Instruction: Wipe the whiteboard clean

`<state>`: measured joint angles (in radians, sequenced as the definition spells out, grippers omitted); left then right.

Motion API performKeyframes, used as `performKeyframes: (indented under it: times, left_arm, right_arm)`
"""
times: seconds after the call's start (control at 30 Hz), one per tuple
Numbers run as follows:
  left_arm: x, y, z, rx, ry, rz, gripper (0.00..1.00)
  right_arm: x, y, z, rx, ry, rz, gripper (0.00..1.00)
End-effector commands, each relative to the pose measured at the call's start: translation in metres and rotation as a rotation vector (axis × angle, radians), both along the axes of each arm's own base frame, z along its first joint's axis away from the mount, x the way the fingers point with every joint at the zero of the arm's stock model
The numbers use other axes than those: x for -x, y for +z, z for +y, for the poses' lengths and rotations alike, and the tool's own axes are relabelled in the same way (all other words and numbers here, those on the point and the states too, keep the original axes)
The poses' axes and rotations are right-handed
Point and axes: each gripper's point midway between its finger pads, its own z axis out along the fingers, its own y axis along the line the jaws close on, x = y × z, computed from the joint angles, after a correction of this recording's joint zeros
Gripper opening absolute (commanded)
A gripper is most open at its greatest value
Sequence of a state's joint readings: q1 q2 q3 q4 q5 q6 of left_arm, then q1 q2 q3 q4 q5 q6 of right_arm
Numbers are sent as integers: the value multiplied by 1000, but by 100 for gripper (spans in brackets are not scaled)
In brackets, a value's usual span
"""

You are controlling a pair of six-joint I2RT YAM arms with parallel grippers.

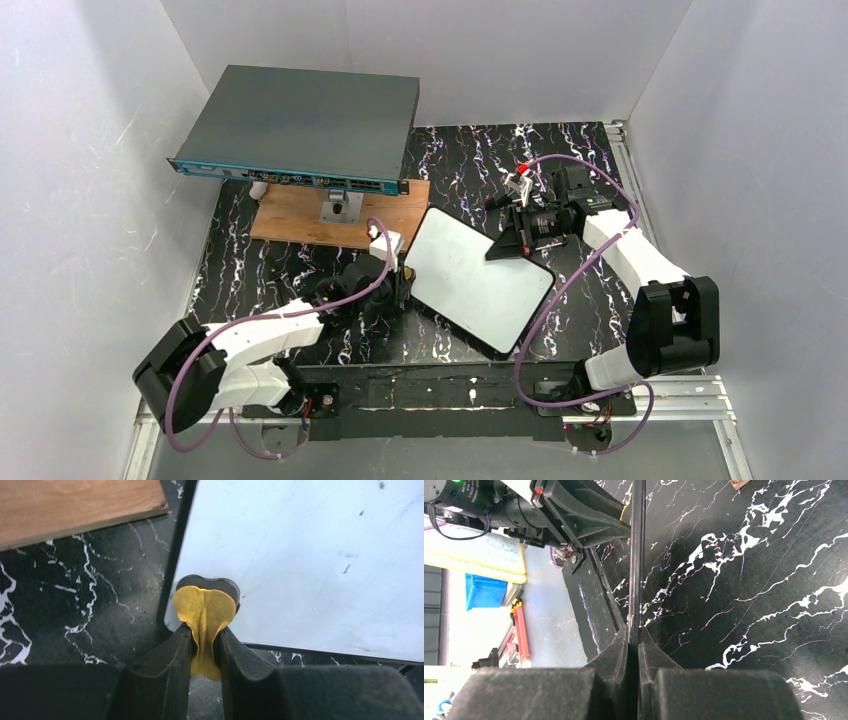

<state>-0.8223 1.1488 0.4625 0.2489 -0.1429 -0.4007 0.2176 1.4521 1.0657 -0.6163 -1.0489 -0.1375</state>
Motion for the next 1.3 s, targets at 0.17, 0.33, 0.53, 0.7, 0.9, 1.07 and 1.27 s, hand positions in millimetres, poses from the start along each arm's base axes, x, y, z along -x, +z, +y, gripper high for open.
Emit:
performKeyframes:
  times: [0.17,0.33,0.53,0.7,0.9,1.07,1.27]
  left_arm:
    - [-49,43,-6,-118,84,-203,0]
    - [-55,36,0,-207,76,-219,0]
    - [-47,3,17,-298,71,-165,0]
    - [-31,-29,29,-311,77,-95,0]
    - [-19,-54,36,-318,82,-38,0]
    - [-16,-56,39,-322,84,-22,0]
    - [-18,-35,30,-270,67,-43,0]
  right_arm:
    - [17,36,11,-175,88,31,1]
    - [20,40,12,-192,106,29,1]
    - [21,42,11,-199,111,27,1]
    - [23,45,12,-215,122,28,1]
    - [27,50,12,-242,140,31,1]
    - [29,52,12,-247,146,24,1]
    - [28,51,12,-242,143,22,1]
